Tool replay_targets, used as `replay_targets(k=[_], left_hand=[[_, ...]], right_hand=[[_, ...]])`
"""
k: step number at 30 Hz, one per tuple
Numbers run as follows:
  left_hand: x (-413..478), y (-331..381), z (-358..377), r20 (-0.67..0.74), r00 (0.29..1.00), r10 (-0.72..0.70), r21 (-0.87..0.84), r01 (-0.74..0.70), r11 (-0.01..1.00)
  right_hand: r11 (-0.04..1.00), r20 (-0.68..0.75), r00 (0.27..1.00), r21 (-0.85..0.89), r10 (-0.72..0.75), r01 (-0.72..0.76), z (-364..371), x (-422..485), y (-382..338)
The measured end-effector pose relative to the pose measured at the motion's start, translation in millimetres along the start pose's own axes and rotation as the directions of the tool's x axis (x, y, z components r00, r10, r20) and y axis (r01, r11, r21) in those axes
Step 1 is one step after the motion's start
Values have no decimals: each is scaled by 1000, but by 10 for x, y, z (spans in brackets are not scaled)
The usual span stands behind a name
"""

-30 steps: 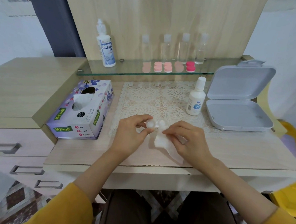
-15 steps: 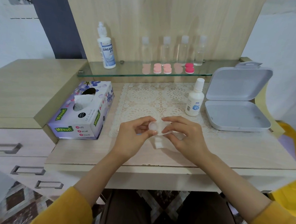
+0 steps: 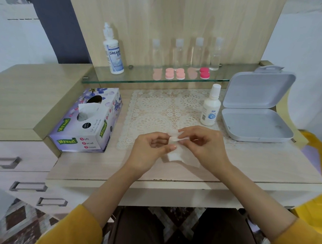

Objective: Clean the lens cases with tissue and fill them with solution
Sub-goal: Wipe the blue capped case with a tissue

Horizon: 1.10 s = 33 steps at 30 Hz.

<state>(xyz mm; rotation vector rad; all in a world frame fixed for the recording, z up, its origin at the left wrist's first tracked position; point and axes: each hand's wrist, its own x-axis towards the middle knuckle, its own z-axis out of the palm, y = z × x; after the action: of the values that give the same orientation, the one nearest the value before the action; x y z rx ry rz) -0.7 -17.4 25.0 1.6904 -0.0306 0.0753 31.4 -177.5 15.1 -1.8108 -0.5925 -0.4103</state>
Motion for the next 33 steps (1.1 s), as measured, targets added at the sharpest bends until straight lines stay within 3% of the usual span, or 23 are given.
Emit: replay_targets(k=[6,14,20,26,33], left_hand=[[16,2,-35,-63,998,18,-47,-21,999],[35,52,-110,-15,999,36,-22,-36,999],[111,46,-96,-8,998,58,152,-56,987],[116,79,-26,-23,999,36,54,-35,998],[109,82,-32,-21,1000,-3,106,5,994]], right_hand=[[959,7,966,120,257,-256,-71,4,-80],[943,56,950,112,308,-312,-149,33,-65],[920,120,928,132,354,-368,-158,33,-78],[918,190,924,162,331,-362,-121,3,-104],[915,186,924,171,333,-365,-95,-2,-136]])
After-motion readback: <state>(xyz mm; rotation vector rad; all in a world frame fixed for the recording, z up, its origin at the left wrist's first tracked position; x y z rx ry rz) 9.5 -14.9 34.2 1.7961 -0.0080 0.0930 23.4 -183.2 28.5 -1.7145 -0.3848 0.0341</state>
